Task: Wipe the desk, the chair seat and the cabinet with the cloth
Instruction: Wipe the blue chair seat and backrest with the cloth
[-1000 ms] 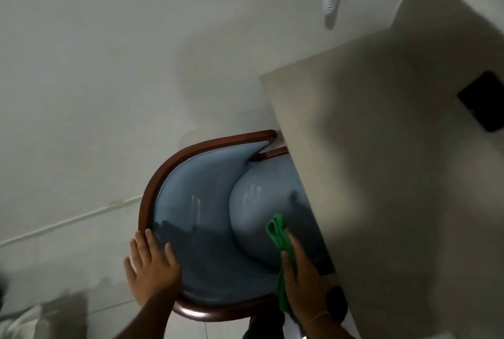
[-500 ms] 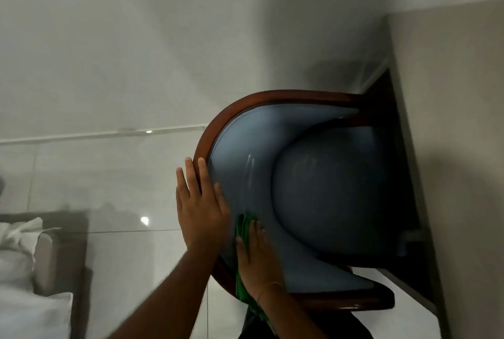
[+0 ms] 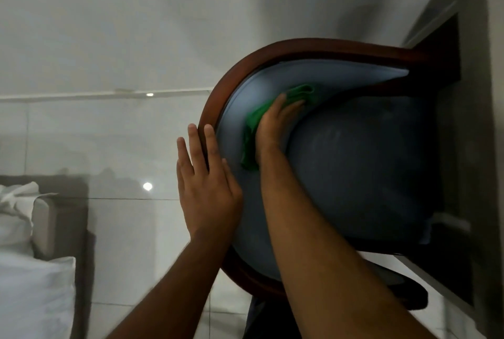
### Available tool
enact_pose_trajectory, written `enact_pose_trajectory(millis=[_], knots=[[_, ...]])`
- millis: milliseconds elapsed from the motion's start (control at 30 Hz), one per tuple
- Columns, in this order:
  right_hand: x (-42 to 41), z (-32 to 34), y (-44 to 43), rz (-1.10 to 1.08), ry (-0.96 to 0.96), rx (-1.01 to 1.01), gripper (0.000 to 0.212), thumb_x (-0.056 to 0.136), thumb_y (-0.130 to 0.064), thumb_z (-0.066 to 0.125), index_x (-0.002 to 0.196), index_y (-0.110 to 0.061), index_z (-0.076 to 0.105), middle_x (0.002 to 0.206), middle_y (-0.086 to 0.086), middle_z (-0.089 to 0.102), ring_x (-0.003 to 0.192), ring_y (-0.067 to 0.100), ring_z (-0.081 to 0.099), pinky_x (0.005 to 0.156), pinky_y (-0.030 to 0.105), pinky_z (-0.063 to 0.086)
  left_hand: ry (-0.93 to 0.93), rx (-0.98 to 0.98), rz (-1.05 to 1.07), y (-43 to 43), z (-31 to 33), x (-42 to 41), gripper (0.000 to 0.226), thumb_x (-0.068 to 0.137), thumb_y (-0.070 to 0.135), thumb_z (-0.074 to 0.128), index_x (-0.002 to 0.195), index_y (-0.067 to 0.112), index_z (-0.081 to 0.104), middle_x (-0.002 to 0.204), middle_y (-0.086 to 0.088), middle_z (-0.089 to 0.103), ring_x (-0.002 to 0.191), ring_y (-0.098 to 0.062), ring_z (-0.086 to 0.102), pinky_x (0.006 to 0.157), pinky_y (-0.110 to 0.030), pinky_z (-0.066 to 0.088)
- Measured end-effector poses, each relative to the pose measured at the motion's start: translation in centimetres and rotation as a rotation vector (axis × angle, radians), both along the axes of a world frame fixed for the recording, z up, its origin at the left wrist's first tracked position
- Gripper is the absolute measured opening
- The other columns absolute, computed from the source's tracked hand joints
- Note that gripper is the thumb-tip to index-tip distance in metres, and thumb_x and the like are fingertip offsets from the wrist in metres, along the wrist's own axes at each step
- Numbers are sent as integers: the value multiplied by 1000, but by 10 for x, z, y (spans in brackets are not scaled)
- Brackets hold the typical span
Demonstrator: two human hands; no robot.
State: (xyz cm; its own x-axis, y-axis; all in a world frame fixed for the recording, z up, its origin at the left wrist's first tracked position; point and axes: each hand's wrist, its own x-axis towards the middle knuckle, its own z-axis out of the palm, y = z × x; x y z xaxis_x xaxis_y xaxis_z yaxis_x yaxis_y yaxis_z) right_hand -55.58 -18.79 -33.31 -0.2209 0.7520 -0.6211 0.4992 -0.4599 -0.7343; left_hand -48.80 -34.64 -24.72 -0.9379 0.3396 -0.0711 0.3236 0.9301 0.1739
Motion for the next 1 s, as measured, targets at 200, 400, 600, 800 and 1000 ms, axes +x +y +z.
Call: enact_pose_trajectory(millis=[200, 400, 600, 800, 1000], knots=[[124, -18, -71, 605, -46, -281, 71, 112, -50, 22, 165, -21, -14, 175, -2, -14, 163, 17, -2, 134, 39, 0, 6, -35, 2, 5, 7, 1, 68, 115, 41, 18, 179, 22, 8, 189, -10, 9, 174, -41, 12, 135, -63, 31], [292, -23, -14, 1119, -383, -413, 69, 105, -64, 30, 166, -36, 18, 172, -5, 27, 151, 19, 37, 128, 34, 24, 5, -37, -1, 8, 14, 0, 68, 113, 34, 27, 178, 21, 11, 188, -11, 12, 173, -43, 15, 135, -63, 31], [287, -19, 0, 1138, -471, -411, 60, 109, -52, 33, 164, -29, 28, 169, 1, 33, 149, 27, 41, 124, 38, 30, 44, -25, -14, 12, 17, 2, 67, 115, 39, 16, 178, 17, 17, 186, -16, 18, 171, -46, 21, 136, -60, 31], [233, -44, -35, 944, -420, -452, 80, 102, -71, 32, 168, -29, 13, 172, 1, 25, 151, 27, 37, 127, 42, 28, 108, -39, -32, 9, 13, 1, 64, 116, 30, 27, 177, 14, 21, 185, -19, 23, 169, -47, 25, 136, -59, 31], [153, -33, -74, 656, -121, -344, 83, 107, -62, 29, 167, -19, -8, 177, 3, -8, 163, 22, 2, 134, 46, 4, 153, -52, -67, 3, 9, 3, 63, 117, 28, 32, 177, 12, 19, 185, -20, 22, 170, -46, 23, 136, -60, 28]])
